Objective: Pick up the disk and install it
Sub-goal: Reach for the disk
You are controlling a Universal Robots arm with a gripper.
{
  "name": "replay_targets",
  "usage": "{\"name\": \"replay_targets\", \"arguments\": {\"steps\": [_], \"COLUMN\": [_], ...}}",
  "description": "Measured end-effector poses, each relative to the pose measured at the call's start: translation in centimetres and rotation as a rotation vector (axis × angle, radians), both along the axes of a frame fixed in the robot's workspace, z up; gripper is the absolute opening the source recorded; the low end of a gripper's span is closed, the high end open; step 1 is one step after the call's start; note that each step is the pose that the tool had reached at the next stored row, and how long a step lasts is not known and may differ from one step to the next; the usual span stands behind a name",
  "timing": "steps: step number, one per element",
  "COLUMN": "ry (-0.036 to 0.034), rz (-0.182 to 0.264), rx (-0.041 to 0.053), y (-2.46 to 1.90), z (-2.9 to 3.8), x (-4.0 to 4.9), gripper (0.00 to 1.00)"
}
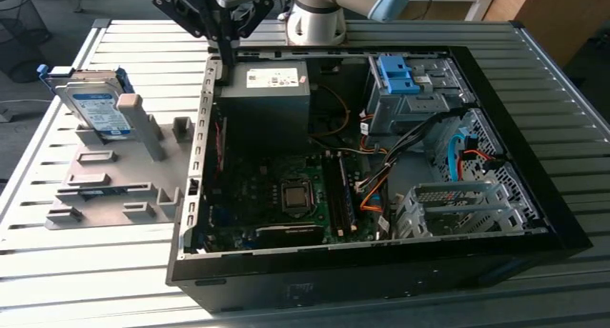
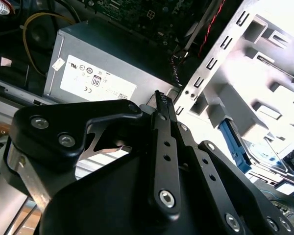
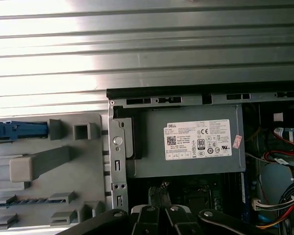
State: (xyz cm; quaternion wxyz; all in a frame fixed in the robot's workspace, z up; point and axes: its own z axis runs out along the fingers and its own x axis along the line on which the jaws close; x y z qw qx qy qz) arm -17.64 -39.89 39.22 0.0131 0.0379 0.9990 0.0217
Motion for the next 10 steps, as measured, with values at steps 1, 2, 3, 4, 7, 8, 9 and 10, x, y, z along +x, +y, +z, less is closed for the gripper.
{"name": "replay_targets", "arguments": {"steps": [1, 2, 3, 4, 7, 8, 9, 10], "ry": [0.0, 0.0, 0.0, 0.0, 0.0, 0.0, 0.0, 0.0], "rz": [0.0, 0.0, 0.0, 0.0, 0.0, 0.0, 0.0, 0.0], "rx": [0.0001, 0.0, 0.0, 0.0, 0.0001, 0.0, 0.0, 0.0], "y": [0.0, 0.0, 0.0, 0.0, 0.0, 0.0, 0.0, 0.0], "z": [-0.01, -0.01, -0.01, -0.02, -0.03, -0.03, -0.03, -0.03], "x": [-0.04, -0.09, -0.13, -0.18, -0.32, -0.36, -0.4, -0.45], "gripper": [0.11, 0.11, 0.11, 0.11, 0.11, 0.11, 0.11, 0.11]}}
